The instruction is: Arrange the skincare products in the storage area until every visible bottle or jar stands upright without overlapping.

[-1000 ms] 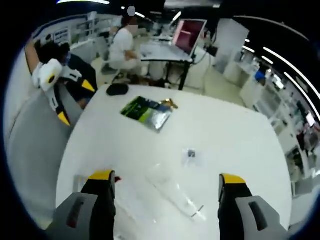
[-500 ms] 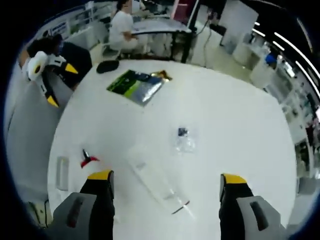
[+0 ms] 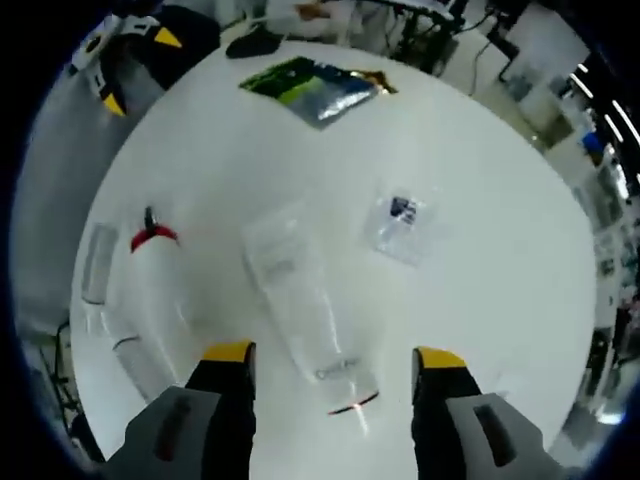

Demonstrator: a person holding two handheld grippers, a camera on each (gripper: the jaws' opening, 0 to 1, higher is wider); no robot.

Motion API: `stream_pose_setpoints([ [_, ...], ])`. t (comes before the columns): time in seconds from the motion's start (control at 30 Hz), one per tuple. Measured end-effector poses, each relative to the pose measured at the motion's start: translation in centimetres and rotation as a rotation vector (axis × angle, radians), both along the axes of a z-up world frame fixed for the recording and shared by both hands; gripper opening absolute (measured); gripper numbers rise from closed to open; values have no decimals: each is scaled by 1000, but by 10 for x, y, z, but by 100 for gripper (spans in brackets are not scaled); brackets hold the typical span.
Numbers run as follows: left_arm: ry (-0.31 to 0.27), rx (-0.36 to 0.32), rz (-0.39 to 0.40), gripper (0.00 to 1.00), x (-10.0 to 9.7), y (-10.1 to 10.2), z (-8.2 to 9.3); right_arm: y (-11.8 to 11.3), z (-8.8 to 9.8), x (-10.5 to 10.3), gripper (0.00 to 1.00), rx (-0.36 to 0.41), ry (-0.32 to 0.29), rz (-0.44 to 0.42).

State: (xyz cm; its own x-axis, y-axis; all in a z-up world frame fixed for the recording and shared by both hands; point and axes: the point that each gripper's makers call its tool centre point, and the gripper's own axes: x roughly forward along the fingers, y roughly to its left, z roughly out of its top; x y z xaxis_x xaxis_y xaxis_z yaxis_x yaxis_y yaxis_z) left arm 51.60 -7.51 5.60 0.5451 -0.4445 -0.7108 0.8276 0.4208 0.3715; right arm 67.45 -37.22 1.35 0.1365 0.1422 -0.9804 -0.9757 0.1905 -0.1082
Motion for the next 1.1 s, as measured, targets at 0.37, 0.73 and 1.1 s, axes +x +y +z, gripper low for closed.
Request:
stream_pose_setpoints([
  [0.37,7,9,5,63,0,2,-2,0,-24,-3,46,-97,114,128],
  [0.73,15,15,7,61,-1,3,-3,-6,-33,3,27,-258,149,214],
  [1.1,13,16,5,61,0,3,-3,-12,-22,-5,18,-122,101,56],
])
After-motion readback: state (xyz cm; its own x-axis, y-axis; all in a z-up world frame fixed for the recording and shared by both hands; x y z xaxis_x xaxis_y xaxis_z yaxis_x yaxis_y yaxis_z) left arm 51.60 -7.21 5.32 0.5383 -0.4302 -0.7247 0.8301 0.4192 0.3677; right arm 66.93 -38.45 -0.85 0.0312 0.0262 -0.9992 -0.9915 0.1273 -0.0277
